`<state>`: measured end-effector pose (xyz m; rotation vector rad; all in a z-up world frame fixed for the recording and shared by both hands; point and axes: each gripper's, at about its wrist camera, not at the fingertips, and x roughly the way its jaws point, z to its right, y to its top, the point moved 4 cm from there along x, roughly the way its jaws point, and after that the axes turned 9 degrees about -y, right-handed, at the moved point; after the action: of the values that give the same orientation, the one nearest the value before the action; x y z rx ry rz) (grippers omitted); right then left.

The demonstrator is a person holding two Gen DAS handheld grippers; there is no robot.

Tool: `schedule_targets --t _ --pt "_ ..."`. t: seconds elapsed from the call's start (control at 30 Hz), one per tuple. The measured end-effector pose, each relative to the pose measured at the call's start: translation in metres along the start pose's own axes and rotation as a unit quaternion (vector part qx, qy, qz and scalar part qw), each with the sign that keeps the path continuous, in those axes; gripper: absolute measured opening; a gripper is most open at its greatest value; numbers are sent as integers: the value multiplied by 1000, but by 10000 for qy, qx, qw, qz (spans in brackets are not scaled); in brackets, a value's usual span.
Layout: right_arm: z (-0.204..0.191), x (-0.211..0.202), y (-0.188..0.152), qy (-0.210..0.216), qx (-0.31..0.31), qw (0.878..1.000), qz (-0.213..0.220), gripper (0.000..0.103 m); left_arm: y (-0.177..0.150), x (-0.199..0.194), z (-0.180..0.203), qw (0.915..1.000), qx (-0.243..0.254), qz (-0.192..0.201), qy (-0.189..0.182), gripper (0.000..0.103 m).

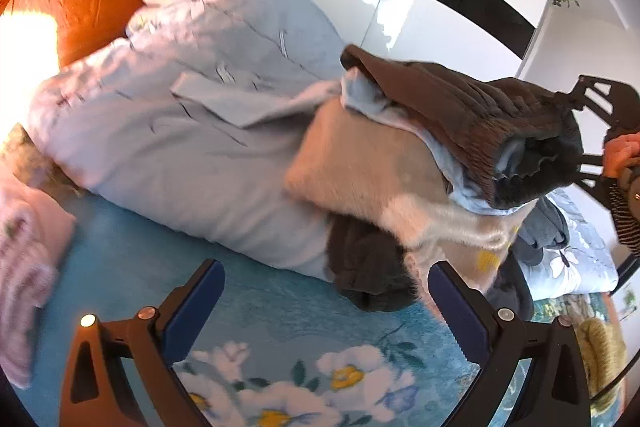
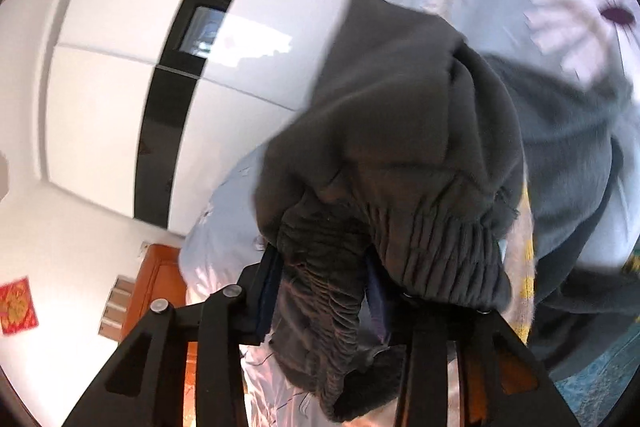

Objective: Fold clothes
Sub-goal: 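Grasp the waistband of the dark grey sweatpants with the right gripper, then lift the grey sweatpants off the pile with the right gripper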

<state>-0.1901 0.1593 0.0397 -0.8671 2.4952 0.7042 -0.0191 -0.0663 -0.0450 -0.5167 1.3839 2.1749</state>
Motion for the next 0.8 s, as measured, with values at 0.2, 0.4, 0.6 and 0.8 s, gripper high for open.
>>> schedule_targets --t 0.2,0.4,0.6,0.8 --pt "10 -66 0 179 -276 9994 116 13 -9 -41 -4 9998 94 -40 198 103" --pt "46 -129 1 38 -445 9989 141 2 -13 -71 -5 9996 -55 -39 277 103" --pt "59 -156 22 33 -502 9987 12 2 -14 -92 1 9995 -128 -22 302 103" --pt "87 -133 -7 -185 -835 9947 -570 5 -11 -94 3 9993 -250 -131 261 103"
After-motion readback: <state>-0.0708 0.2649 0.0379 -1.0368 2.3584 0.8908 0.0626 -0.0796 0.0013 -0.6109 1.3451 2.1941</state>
